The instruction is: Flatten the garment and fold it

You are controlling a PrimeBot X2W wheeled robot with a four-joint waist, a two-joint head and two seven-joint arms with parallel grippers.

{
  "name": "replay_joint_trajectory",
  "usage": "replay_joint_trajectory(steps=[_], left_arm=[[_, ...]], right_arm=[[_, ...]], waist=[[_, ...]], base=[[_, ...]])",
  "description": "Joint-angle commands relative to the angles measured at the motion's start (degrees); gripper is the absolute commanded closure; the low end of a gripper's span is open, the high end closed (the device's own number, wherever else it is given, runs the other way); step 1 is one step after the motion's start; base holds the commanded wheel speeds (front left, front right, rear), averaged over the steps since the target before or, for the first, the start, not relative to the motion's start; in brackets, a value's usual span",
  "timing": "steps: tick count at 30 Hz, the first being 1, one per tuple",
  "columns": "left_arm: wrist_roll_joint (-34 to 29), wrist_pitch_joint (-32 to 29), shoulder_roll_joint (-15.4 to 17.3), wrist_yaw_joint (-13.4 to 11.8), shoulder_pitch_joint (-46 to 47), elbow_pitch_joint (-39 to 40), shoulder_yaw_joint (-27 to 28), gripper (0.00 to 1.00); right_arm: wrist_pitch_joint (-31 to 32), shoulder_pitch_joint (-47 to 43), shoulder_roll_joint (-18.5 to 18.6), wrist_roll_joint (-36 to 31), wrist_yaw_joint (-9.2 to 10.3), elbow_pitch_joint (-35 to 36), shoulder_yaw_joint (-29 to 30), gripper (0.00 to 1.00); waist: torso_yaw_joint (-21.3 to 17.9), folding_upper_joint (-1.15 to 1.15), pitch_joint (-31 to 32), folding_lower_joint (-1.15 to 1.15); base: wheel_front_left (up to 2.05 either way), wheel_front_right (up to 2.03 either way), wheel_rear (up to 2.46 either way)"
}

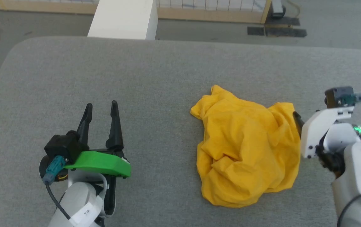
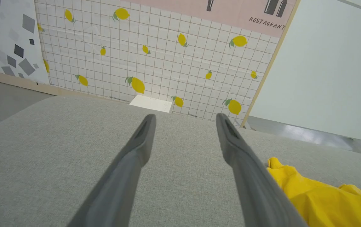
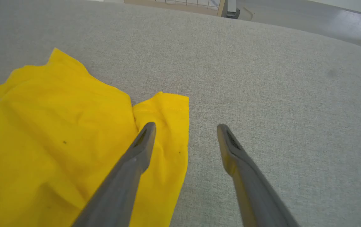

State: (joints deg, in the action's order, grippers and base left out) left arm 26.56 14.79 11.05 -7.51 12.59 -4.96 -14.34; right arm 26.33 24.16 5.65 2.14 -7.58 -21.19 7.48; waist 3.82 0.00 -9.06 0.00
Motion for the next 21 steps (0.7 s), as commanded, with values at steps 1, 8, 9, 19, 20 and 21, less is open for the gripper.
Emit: replay_joint_trajectory(steps=[1,8,9,19,20,21], left_arm=[[-1.1,0.2,-0.7,0.7,-0.5,0.3,0.6,0.00],[-5.2,0.2,-3.5,3.4,0.2,0.6,2.6,0.00],[-5.6,0.2,-3.8,3.7,0.2,0.6,2.9,0.00],[-8.2,0.2,-6.0,6.5,0.0,-0.3,6.0,0.00],[-8.4,0.2,-6.1,6.7,0.0,-0.6,6.3,0.00],[-8.6,0.2,-6.2,6.9,0.0,-0.6,6.5,0.00]], right_arm=[[3.4,1.9,1.4,-1.0,0.09,-1.2,-0.6,0.00],[14.9,4.5,5.3,-0.1,0.09,-5.1,-4.6,0.00],[15.6,4.2,5.6,0.5,0.09,-5.3,-5.5,0.00],[14.4,3.6,9.6,6.8,0.09,-3.2,-10.4,1.00],[12.9,4.3,10.0,7.3,0.09,-2.4,-9.5,1.00],[11.8,4.9,10.5,7.2,0.09,-1.7,-8.8,1.00]], waist=[[1.9,0.00,-2.9,0.00],[4.5,0.00,-5.8,0.00],[4.8,0.00,-6.0,0.00],[4.7,0.00,-5.9,0.00],[4.4,0.00,-5.5,0.00],[4.2,0.00,-5.3,0.00]], base=[[0.00,0.00,0.00],[0.00,0.00,0.00],[0.00,0.00,0.00],[0.00,0.00,0.00],[0.00,0.00,0.00],[0.00,0.00,0.00]])
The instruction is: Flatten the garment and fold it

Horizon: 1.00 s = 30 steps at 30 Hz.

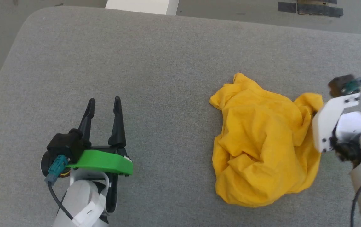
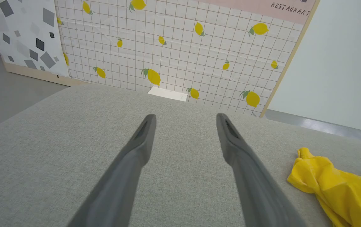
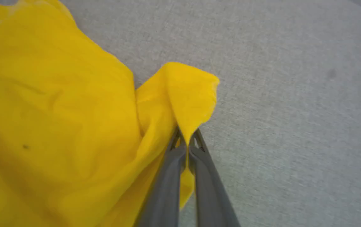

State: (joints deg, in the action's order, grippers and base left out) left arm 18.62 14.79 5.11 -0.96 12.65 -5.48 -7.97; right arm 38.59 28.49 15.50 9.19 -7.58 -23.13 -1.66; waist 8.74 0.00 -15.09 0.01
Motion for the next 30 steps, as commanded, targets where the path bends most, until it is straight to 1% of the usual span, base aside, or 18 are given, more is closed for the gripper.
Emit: replay_joint_trajectory(steps=[1,3,5,9,12,14,16,17,18,20,22,26,30], left_arm=[[-0.8,0.2,-0.4,0.5,-0.1,-0.2,0.5,0.00],[-1.2,0.2,-0.5,0.8,-0.3,-0.6,0.9,0.00],[-1.5,0.2,-0.6,1.0,-0.5,-1.0,1.3,0.00],[-2.0,0.2,-0.8,1.5,-0.8,-1.7,1.8,0.00],[-2.1,0.2,-1.0,1.9,-0.9,-2.3,1.9,0.00],[-2.1,0.2,-1.1,2.1,-0.9,-2.5,2.1,0.00],[-2.1,0.2,-1.2,2.2,-1.0,-2.8,2.3,0.00],[-2.0,0.2,-1.2,2.3,-1.0,-2.9,2.4,0.00],[-1.9,0.2,-1.3,2.3,-1.1,-3.2,2.5,0.00],[-1.9,0.2,-1.3,2.4,-1.3,-3.7,2.7,0.00],[-1.6,0.2,-1.3,2.4,-1.4,-4.3,2.9,0.00],[-0.4,-0.2,-1.4,2.3,-1.4,-5.7,3.1,0.00],[1.4,-2.1,-1.7,2.1,-0.7,-7.0,2.8,0.00]], right_arm=[[-1.5,1.3,1.2,0.3,0.09,0.8,1.4,1.00],[-3.7,2.6,2.3,-0.3,0.09,2.1,4.6,1.00],[-4.6,2.9,3.0,-1.1,0.09,2.9,9.1,1.00],[-4.8,0.6,4.0,-4.6,0.09,3.3,20.0,1.00],[-3.9,-3.3,2.6,-7.3,0.09,2.6,27.9,1.00],[-3.1,-5.9,1.0,-8.3,0.09,2.0,31.3,1.00],[-3.6,-7.7,-0.4,-9.3,0.09,1.6,33.6,1.00],[-4.4,-7.9,-1.3,-9.4,0.09,1.9,34.3,0.67],[-5.8,-8.0,-2.2,-9.4,0.09,2.6,34.6,0.00],[-9.4,-7.5,-3.8,-8.3,0.09,4.7,35.2,0.00],[-14.9,-7.5,-5.1,-7.0,0.09,8.2,34.6,0.00],[-24.7,-10.6,-8.8,-2.4,0.09,15.7,31.6,0.00],[-30.1,-16.0,-11.8,0.4,0.09,21.1,29.3,0.00]], waist=[[-1.1,0.00,1.1,-0.01],[-1.8,0.00,1.9,-0.01],[-2.4,0.00,2.5,-0.01],[-3.4,0.00,3.6,-0.01],[-3.8,0.00,4.1,-0.01],[-4.2,0.00,4.3,-0.01],[-4.7,0.00,4.4,-0.01],[-5.0,0.00,4.5,-0.01],[-5.2,0.00,4.7,-0.01],[-5.7,0.00,5.1,-0.01],[-6.1,0.00,5.9,-0.01],[-7.3,0.00,7.3,-0.01],[-9.3,0.00,8.4,-0.01]], base=[[0.00,0.00,0.00],[0.00,0.00,0.00],[0.00,0.00,0.00],[0.00,0.00,0.00],[0.00,0.00,0.00],[0.00,0.00,0.00],[0.00,0.00,0.00],[0.00,0.00,0.00],[0.00,0.00,0.00],[0.00,0.00,0.00],[0.00,0.00,0.00],[0.00,0.00,0.00],[0.00,0.00,0.00]])
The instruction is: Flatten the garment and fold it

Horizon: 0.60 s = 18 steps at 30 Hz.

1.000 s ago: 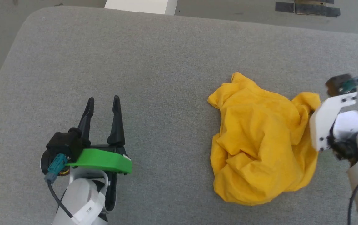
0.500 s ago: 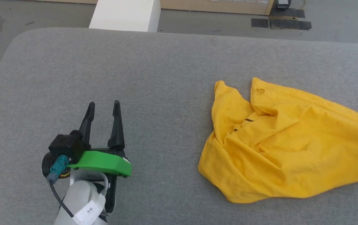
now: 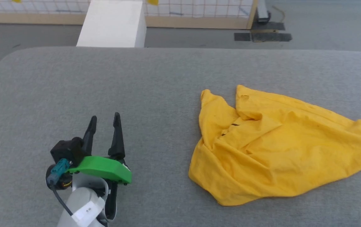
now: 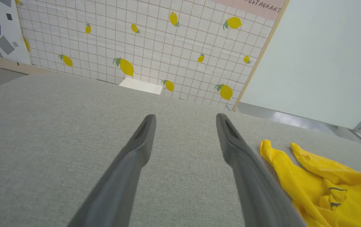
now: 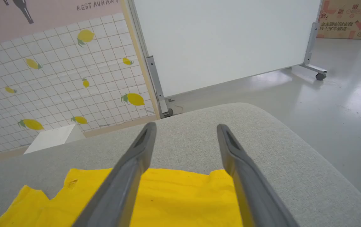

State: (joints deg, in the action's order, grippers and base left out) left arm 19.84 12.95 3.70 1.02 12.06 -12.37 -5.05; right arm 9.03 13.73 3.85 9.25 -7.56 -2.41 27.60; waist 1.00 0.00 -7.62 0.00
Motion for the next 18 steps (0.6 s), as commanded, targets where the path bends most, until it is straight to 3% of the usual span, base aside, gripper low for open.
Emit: replay_joint_trajectory(steps=[1,7,12,18], left_arm=[[0.6,-1.0,-0.3,0.2,0.3,-0.5,-0.5,0.00],[3.6,-12.7,-0.6,0.9,9.3,-5.2,-5.9,0.00],[3.1,-35.4,-0.8,0.7,26.0,-17.7,-15.7,0.00],[4.3,-52.5,-0.8,0.3,34.5,-25.8,-26.8,0.00]], right_arm=[[-1.3,-2.5,-0.4,0.6,0.08,1.2,-0.5,0.00],[-2.8,-8.3,-0.9,5.9,0.08,1.8,-3.8,0.00],[-2.9,-8.6,-1.0,5.6,0.08,1.8,-6.7,0.00],[-3.2,-7.9,-1.0,5.7,0.08,0.8,-7.7,0.00]], waist=[[-1.9,0.00,1.0,0.00],[-4.1,0.00,-0.2,0.00],[-6.8,0.00,-3.5,0.00],[-9.2,0.00,-6.0,0.00]], base=[[0.00,0.00,0.00],[0.00,0.00,0.00],[0.00,0.00,0.00],[0.00,0.00,0.00]])
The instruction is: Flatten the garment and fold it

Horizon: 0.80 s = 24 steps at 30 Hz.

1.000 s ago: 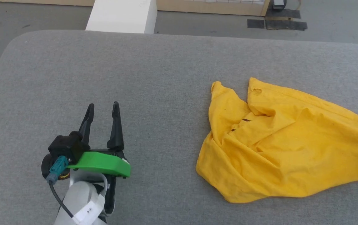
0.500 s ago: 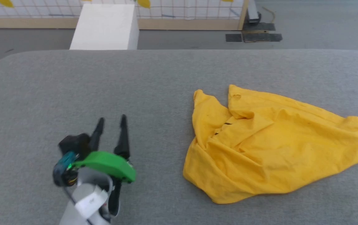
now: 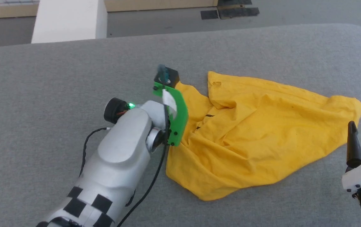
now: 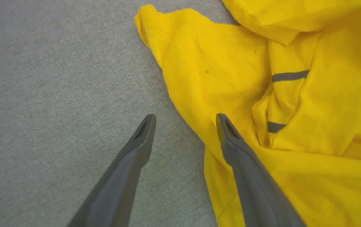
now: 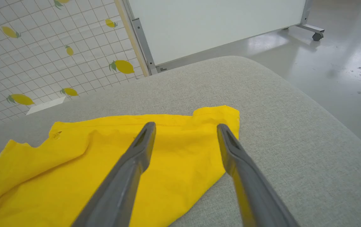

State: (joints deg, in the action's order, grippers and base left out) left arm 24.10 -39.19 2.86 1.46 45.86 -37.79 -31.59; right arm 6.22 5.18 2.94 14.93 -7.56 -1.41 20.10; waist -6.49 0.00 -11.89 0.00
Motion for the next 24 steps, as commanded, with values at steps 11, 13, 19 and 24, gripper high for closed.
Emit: replay_joint_trajectory(steps=[11,13,19,24], left_arm=[[6.7,-1.4,0.0,0.4,1.6,-3.3,-7.0,1.00],[10.7,2.4,0.0,-0.8,1.3,-2.4,-4.6,1.00],[17.7,17.8,0.8,-5.2,1.6,1.0,5.0,1.00],[19.8,22.9,6.3,-8.9,-3.7,3.7,11.5,1.00]], right_arm=[[-1.7,1.4,-0.1,-0.6,0.08,-1.7,-0.3,0.00],[-1.8,1.2,-0.1,-0.8,0.08,-1.8,-0.3,0.00],[-1.0,-0.3,-0.1,-1.8,0.08,-1.5,-0.3,0.00],[-0.2,-1.5,-0.1,-1.8,0.08,-1.2,-0.9,0.00]], waist=[[-1.7,0.00,-2.2,0.00],[-0.7,0.00,-1.3,0.00],[4.3,0.00,2.7,0.00],[8.4,0.00,5.8,0.00]], base=[[0.00,0.00,0.00],[0.00,0.00,0.00],[0.00,0.00,0.00],[0.00,0.00,0.00]])
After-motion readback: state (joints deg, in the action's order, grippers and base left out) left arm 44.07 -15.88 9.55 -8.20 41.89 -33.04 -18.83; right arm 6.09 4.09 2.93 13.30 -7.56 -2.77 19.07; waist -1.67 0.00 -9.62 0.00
